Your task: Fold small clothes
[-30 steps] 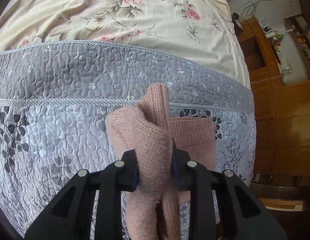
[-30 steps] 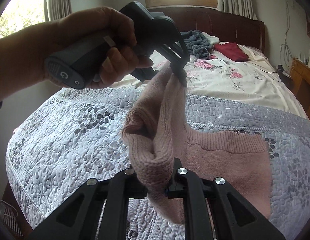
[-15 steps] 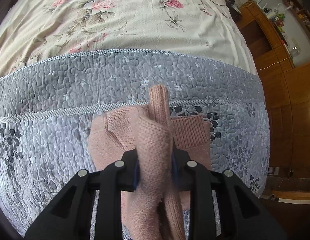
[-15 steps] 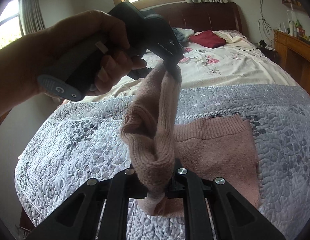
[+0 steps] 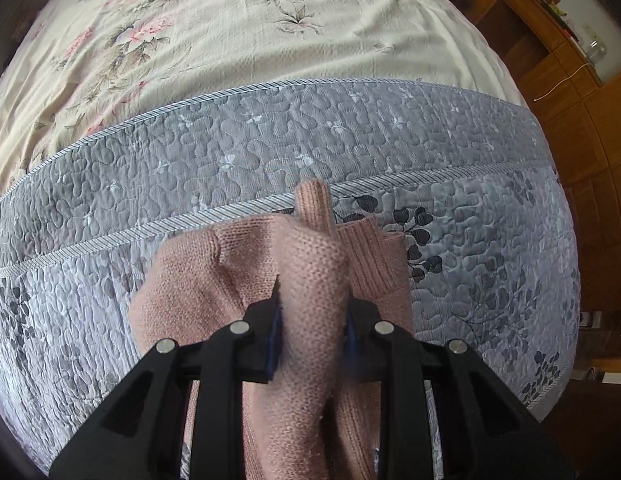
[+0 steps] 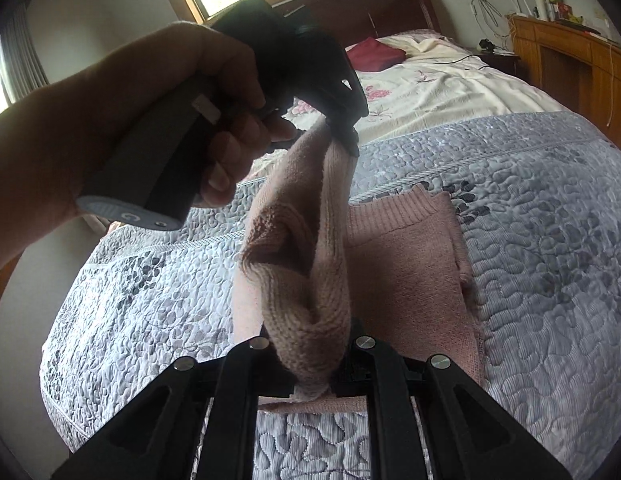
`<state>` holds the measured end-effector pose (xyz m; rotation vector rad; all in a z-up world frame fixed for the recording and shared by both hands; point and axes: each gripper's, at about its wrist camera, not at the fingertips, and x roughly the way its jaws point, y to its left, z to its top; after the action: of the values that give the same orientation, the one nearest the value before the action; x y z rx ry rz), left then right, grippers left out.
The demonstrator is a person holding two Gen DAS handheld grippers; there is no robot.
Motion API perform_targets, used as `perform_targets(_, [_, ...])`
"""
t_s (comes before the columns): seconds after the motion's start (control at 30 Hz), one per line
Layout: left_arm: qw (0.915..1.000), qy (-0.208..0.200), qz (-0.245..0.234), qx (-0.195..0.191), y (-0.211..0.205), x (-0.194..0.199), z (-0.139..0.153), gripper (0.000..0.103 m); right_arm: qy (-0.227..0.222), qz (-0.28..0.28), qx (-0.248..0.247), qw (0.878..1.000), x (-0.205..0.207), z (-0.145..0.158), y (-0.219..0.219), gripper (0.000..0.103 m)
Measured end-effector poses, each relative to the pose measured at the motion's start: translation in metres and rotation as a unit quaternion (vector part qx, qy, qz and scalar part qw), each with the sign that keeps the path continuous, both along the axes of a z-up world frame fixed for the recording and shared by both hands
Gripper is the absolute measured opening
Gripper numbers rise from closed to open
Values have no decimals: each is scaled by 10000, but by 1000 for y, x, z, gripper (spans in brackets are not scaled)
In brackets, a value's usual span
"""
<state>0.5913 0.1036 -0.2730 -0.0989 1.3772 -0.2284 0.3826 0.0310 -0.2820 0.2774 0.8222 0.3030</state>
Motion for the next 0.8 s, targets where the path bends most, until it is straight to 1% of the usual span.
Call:
perform_targets(0.23, [9994, -129, -28, 332, -38, -4, -25, 23, 311, -200, 297, 9989, 0, -27, -34, 11])
perform_targets(0.33, [9984, -247, -33, 517, -52, -6, -35, 23, 432, -212, 380, 9981, -1, -40, -47, 11])
perform_targets(0.47, [9970, -396, -22, 660, -68, -10, -46, 23, 585, -269, 586, 9962, -1, -54, -62, 11])
perform_targets(0.57, [9950, -558, -69, 829, -79, -15, -51, 23, 681, -295, 701, 9948, -2, -62, -69, 11])
perform_targets(0.67, [9916, -781, -120, 1021, -90, -21, -57, 24, 818, -301, 928, 9919, -3, -71, -76, 11])
perform_targets(0.73, [9904, -997, -131, 952, -95, -26, -60, 28, 931, -315, 1094, 9891, -3, -79, -82, 11])
perform_targets(0.77, [9902, -1094, -131, 854, -96, -29, -62, 33, 1000, -318, 1198, 9872, -3, -83, -86, 11])
perform_targets(0.8, [9914, -1142, -104, 625, -96, -31, -64, 39, 1100, -331, 1338, 9843, -2, -88, -90, 11])
